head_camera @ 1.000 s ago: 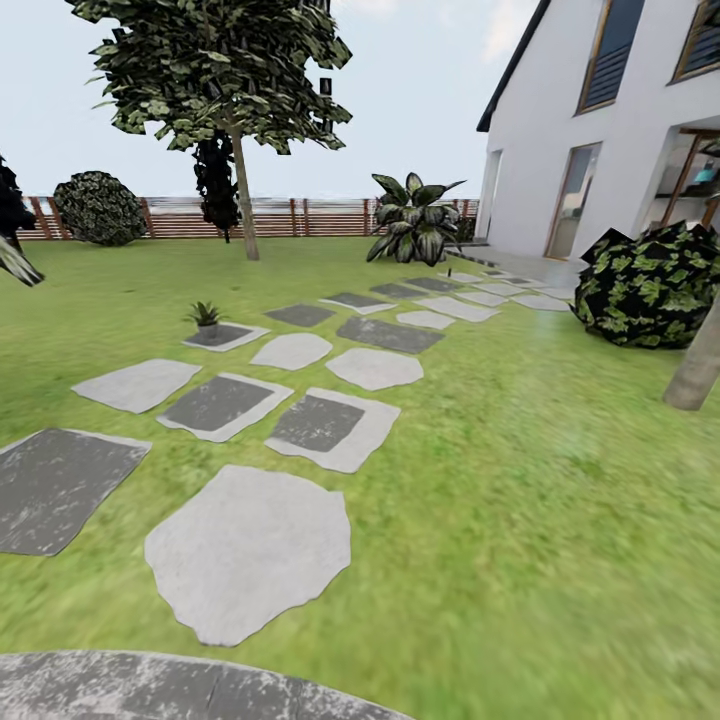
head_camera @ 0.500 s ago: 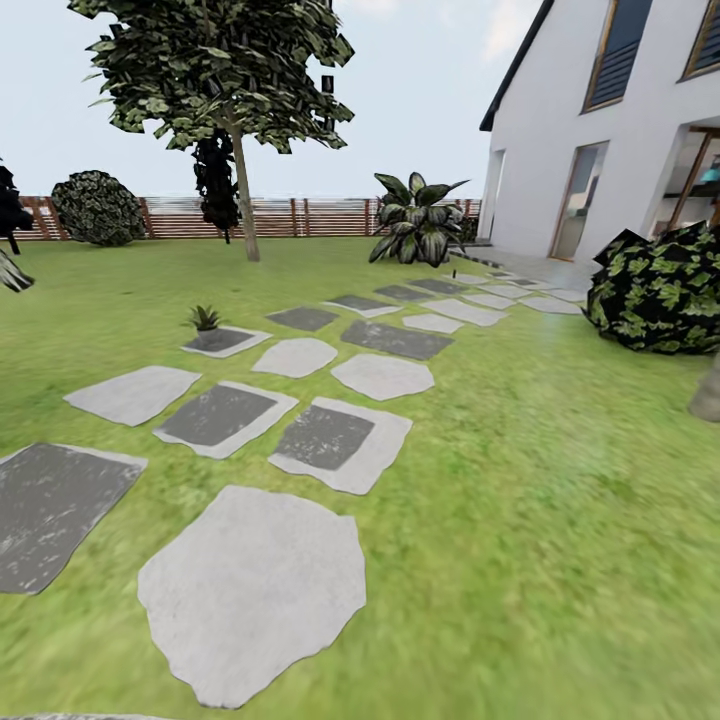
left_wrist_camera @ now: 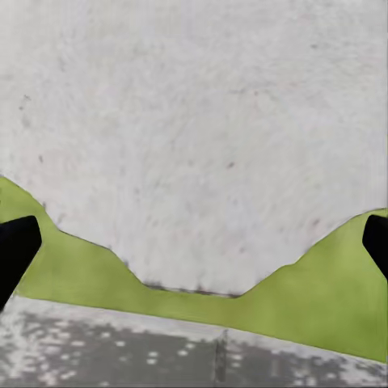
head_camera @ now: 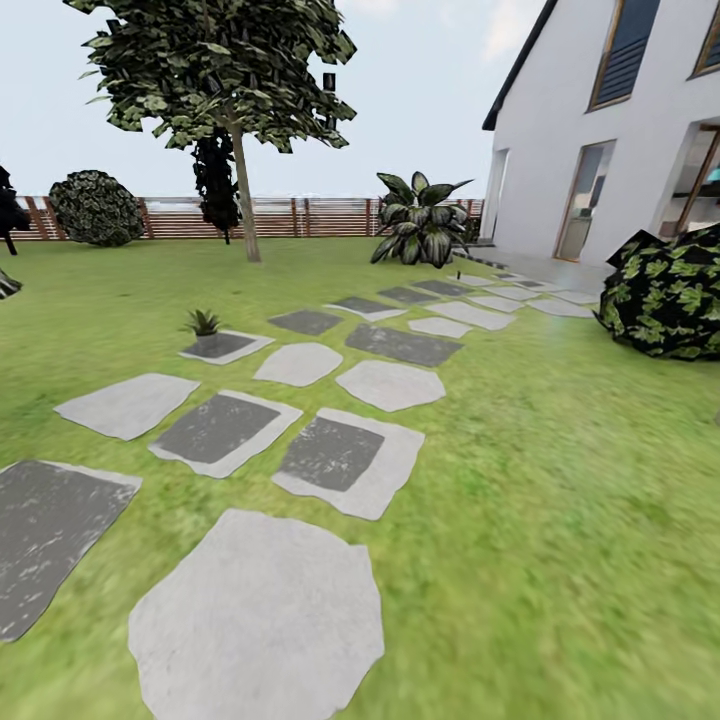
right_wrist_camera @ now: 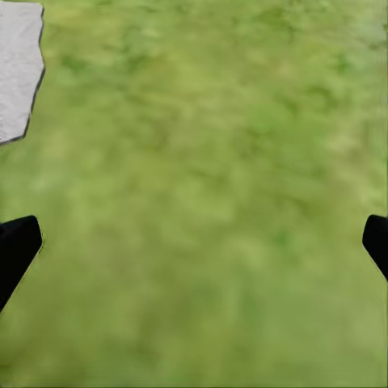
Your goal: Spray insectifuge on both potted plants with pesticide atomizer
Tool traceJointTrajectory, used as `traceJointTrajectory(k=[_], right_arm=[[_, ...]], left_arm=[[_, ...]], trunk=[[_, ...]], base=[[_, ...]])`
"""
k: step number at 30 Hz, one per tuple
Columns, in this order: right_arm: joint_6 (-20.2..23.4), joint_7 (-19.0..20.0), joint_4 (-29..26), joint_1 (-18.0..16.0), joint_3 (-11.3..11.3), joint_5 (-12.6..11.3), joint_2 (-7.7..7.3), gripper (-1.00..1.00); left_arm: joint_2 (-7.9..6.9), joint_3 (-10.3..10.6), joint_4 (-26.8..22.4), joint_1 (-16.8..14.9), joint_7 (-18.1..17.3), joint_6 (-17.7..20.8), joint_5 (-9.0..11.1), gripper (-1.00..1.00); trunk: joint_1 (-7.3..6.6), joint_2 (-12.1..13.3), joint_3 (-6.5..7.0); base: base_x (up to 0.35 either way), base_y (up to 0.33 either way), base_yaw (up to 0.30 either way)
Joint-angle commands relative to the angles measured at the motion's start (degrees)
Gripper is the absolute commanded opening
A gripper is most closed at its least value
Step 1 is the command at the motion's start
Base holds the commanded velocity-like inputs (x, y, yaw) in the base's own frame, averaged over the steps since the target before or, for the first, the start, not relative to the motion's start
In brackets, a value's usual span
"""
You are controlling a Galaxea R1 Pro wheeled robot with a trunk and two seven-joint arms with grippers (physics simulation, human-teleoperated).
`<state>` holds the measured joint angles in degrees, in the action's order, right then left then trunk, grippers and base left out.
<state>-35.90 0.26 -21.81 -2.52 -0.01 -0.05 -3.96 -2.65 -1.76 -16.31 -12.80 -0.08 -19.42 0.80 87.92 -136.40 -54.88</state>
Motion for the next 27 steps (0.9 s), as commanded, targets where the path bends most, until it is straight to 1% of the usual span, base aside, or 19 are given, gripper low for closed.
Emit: traceJointTrajectory(k=[1,3,7,9,13,16,19,22,24,26,27], right_arm=[[-0.22,0.02,0.37,-0.03,0.05,-0.04,0.06,1.00],[-0.19,0.05,0.99,-0.03,0.12,0.02,0.13,1.00],[-0.11,0.08,4.75,-0.03,0.17,0.03,0.48,1.00],[-0.07,0.09,7.22,-0.03,0.14,-0.01,1.04,1.00],[-0.05,0.09,8.65,-0.03,0.10,-0.05,1.59,1.00],[-0.07,0.06,8.45,-0.03,0.10,-0.15,1.85,1.00],[-0.12,-0.04,6.82,-0.03,0.05,-0.20,2.39,1.00],[-0.13,-0.18,5.45,-0.03,-0.16,-0.22,2.43,1.00],[-0.14,-1.61,3.32,-0.03,-0.45,-0.32,2.11,1.00],[-0.14,-3.88,2.40,-0.03,-0.90,-0.35,2.03,1.00],[-0.14,-5.87,2.02,-0.03,-1.27,-0.37,1.99,1.00]], left_arm=[[0.01,-0.09,0.05,-0.03,-0.01,-0.18,0.08,1.00],[0.01,-0.09,0.05,-0.03,-0.03,-0.18,0.08,1.00],[0.01,-0.09,0.05,-0.03,-0.06,-0.18,0.08,1.00],[0.01,-0.09,0.05,-0.03,-0.05,-0.18,0.08,1.00],[0.01,-0.09,0.05,-0.03,-0.06,-0.18,0.08,1.00],[0.01,-0.09,0.05,-0.03,-0.03,-0.18,0.08,1.00],[0.01,-0.09,0.05,-0.03,-0.01,-0.18,0.08,1.00],[0.01,-0.09,0.05,-0.03,-0.03,-0.18,0.08,1.00],[0.01,-0.09,0.06,-0.03,-0.04,-0.18,0.08,1.00],[0.01,-0.09,0.06,-0.03,-0.03,-0.18,0.08,1.00],[0.01,-0.09,0.06,-0.03,-0.02,-0.18,0.08,1.00]], trunk=[[0.02,-0.02,-0.05],[0.02,-0.02,-0.05],[0.02,-0.02,-0.05],[0.02,-0.02,-0.05],[0.02,-0.02,-0.05],[0.02,-0.02,-0.05],[0.02,-0.02,-0.05],[0.02,-0.02,-0.05],[0.02,-0.02,-0.05],[0.02,-0.02,-0.05],[0.02,-0.02,-0.05]], base=[[0.332,0.130,0.000],[0.333,0.130,0.000],[0.332,0.130,0.000],[0.332,0.130,0.000],[0.332,0.130,0.000],[0.332,0.130,0.000],[0.332,0.130,0.000],[0.332,0.130,0.000],[0.332,0.130,0.000],[0.332,0.130,0.000],[0.332,0.130,0.000]])
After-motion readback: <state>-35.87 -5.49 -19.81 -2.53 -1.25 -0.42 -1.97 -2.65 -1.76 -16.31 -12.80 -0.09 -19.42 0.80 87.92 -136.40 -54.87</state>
